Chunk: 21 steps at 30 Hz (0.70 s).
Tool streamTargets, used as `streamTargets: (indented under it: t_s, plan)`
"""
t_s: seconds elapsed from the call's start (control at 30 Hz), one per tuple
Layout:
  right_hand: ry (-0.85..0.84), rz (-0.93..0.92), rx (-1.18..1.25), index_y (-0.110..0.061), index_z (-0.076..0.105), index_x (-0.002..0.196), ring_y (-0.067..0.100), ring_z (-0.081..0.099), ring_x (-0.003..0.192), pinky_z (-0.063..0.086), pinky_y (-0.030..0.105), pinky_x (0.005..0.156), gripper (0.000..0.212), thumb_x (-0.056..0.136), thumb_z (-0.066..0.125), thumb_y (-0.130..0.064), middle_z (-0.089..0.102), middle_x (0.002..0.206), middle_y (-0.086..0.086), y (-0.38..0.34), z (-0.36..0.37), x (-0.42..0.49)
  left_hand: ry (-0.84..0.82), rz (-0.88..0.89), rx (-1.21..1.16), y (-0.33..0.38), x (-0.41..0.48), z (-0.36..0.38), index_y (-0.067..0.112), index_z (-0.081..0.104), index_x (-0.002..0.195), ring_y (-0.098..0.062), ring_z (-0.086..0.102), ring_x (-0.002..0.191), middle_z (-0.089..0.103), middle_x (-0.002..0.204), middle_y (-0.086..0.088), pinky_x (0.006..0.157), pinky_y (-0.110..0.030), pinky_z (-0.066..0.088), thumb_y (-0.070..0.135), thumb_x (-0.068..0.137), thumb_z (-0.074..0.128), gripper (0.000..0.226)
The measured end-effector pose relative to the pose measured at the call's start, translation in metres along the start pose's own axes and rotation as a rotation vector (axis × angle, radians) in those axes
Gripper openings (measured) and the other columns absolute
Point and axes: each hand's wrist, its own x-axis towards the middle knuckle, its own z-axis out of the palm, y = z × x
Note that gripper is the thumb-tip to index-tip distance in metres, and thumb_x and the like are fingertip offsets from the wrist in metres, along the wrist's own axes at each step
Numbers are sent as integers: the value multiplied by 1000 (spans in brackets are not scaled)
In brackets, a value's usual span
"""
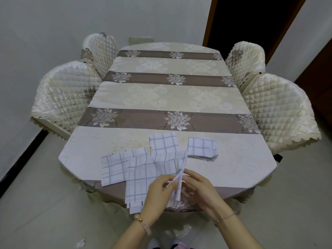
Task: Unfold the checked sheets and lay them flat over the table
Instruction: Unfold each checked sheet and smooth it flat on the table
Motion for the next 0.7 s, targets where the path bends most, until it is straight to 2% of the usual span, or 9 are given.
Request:
streamTargets:
  t_s: [0.1,0.2,0.27,0.33,0.4,0.47,0.53,0.6,0.7]
  plan:
    - [-15,-36,-77,-17,68,111,14,72,81,54,21,67,24,89,61,-10,74,98,7,0,7,-3,-28,-42,-74,-1,2,-5,24,72,100,-12,65,92,70,97,2,82,-29,56,23,93,56,18]
    - [117,-64,-217,-13,67,112,20,71,90,58,28,74,30,82,70,-12,71,101,9,0,12,2,-38,-54,-142,3,3,-10,17,73,102,-19,68,90,73,96,0,79,-28,57,15,92,56,19]
    - [194,-57,-265,-10,69,107,25,68,97,58,35,82,25,83,70,-14,71,104,9,-3,10,5,29,-51,-146,8,5,-19,15,72,97,-22,67,89,72,93,-2,77,-29,55,14,91,58,15]
    - [194,-68,-266,-9,71,100,26,68,94,59,32,76,16,87,66,-17,73,99,9,-14,4,2,132,-53,-174,15,9,-36,15,70,91,-23,65,87,70,91,-5,76,-32,55,16,90,60,9]
    - [190,-110,-296,-11,71,96,24,67,92,56,28,67,15,90,61,-20,73,98,8,-28,-6,-3,209,-21,-238,26,14,-58,15,66,84,-18,62,79,68,84,-4,73,-32,53,15,90,60,8]
    - [212,-151,-320,-14,70,94,23,64,91,50,28,66,15,92,57,-22,70,98,6,-41,-18,-5,290,51,-276,37,23,-82,13,64,80,-5,57,68,62,76,0,65,-23,50,9,89,60,11]
    - [253,-184,-312,-14,69,90,19,59,82,45,28,63,13,92,57,-19,67,92,5,-53,-29,-1,365,132,-259,46,32,-107,10,64,85,-1,52,63,58,74,0,58,-16,45,8,89,60,6]
    - [289,-214,-309,-12,70,88,17,57,77,44,27,60,13,91,58,-15,67,88,5,-65,-40,3,406,191,-209,51,42,-130,9,66,87,-6,53,71,61,78,-1,64,-19,45,11,89,61,5]
    - [263,-249,-365,-11,75,86,17,66,84,52,29,74,14,88,62,-14,75,94,3,-81,-52,8,382,160,-193,50,56,-154,18,67,83,-15,59,84,67,87,-6,79,-31,47,16,88,63,7]
